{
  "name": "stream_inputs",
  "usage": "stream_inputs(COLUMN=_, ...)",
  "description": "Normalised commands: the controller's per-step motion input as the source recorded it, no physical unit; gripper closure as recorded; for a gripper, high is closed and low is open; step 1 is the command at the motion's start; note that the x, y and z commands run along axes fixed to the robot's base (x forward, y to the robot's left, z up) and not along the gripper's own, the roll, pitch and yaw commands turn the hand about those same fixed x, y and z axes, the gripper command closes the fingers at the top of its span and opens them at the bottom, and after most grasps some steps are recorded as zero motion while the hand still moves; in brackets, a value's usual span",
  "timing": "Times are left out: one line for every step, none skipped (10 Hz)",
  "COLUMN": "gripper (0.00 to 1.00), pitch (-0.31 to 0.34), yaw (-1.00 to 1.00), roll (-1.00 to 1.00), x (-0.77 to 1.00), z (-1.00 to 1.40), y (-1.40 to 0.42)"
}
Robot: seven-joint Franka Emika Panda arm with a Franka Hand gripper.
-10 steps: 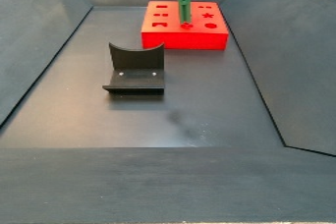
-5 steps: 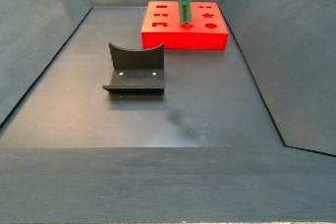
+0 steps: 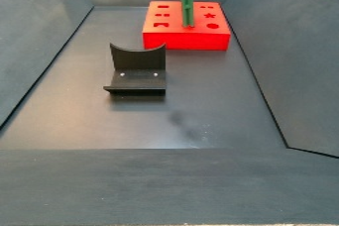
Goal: Pick up the 3 prong object. Move up. Place the 3 prong object on the fixture. Regrasp the 3 prong object. Move to above the board. Insert the 3 prong object.
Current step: Insert the 3 prong object.
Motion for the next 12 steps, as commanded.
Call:
stream_inputs(gripper=1.0, pitch=0.0, yaw=-0.05, roll=0.0, x=0.0, z=-0.1, y=0.0)
stream_inputs(gripper=1.0, pitch=0.0, yaw=-0.05, roll=-0.03, x=0.0, z=-0.12, y=0.0)
stream_inputs(gripper=1.0, pitch=-0.034, yaw=-0.04, roll=-0.14, x=0.0, z=-0.21, y=0.04)
stream_inputs(gripper=1.0, pitch=-0.064, yaw=-0.03, roll=-0.22, x=0.0, z=-0.29, y=0.1)
stream_inputs(gripper=1.0, pitch=-0.074, yaw=-0.02, roll=-0.23, x=0.0, z=-0.35, y=0.12)
stream_inputs(gripper=1.0, pitch=-0.089, yaw=0.0, roll=-0.29, x=0.0, z=-0.4, y=0.14)
stream_inputs(gripper=1.0, pitch=-0.084, yaw=0.0, roll=-0.26, x=0.0, z=-0.46, y=0.12)
stream_inputs(gripper=1.0, pitch=-0.079, yaw=0.0, roll=-0.21, x=0.0, z=-0.47, y=0.11)
stream_inputs(gripper=1.0, pitch=-0.123, yaw=0.0, roll=-0.21, x=-0.04, z=-0.55, y=0.13)
stream_inputs(gripper=1.0, pitch=-0.209, yaw=0.0, roll=-0.16, x=-0.17, z=-0.65, y=0.12)
stream_inputs(gripper=1.0, pitch=-0.296, yaw=0.0, roll=-0.05, x=-0.26, z=-0.67, y=0.02)
stream_inputs(gripper=1.0, pitch=-0.371, yaw=-0.02, roll=-0.06, x=-0.22, z=-0.51, y=0.0)
